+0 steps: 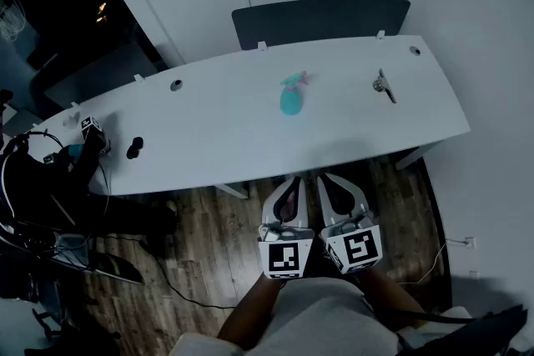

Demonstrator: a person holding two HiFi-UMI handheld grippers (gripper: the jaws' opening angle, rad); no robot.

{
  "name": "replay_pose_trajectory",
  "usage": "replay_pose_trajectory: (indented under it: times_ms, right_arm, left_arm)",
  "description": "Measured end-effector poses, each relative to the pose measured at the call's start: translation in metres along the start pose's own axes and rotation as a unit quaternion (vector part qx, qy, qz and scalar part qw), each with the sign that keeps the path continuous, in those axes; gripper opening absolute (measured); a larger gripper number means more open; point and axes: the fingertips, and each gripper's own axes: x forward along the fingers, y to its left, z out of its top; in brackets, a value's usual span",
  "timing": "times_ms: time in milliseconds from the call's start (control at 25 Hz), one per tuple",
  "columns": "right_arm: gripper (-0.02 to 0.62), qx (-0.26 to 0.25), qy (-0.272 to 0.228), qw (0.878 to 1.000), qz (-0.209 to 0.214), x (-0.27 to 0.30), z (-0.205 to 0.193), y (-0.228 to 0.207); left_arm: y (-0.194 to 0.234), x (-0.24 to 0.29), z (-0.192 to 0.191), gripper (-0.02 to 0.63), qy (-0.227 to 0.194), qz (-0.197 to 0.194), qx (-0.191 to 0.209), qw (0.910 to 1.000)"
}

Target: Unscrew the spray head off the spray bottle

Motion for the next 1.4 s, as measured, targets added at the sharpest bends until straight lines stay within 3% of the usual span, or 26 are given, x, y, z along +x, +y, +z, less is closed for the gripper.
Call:
replay_pose_trajectory:
  times_ms: [240, 360, 640, 800, 1000, 1400]
  right_arm:
    - [0.000, -0.006, -0.005, 1.000, -0.018, 0.013, 0.005, 0.018]
    - [0.000, -0.012, -0.005, 1.000, -0.024, 0.022, 0.006, 0.023]
    - [-0.001, -0.022, -0.012, 0.999, -0.027, 0.047, 0.003, 0.001]
    - [0.000, -0.016, -0.021, 1.000, -0.016, 0.076, -0.002, -0.022]
    - [0.000, -0.038, -0.028, 0.999, 0.013, 0.112, 0.009, -0.045]
    - [0.000, -0.008, -0.024, 0.998, 0.056, 0.143, -0.003, -0.092]
  left_arm:
    - [0.022, -0.006, -0.011, 0.002, 0.013, -0.023, 0.004, 0.9996]
    - [0.034, -0.005, -0.007, 0.002, 0.004, -0.025, -0.014, 0.9996]
    - [0.038, 0.030, -0.023, 0.002, 0.027, -0.030, -0.015, 0.9991]
    - [0.040, 0.067, -0.031, 0.002, 0.035, -0.030, 0.009, 0.9989]
    - [0.047, 0.109, -0.032, 0.002, 0.052, -0.015, 0.005, 0.9985]
    - [0.044, 0.162, -0.037, 0.002, 0.070, 0.029, 0.012, 0.9971]
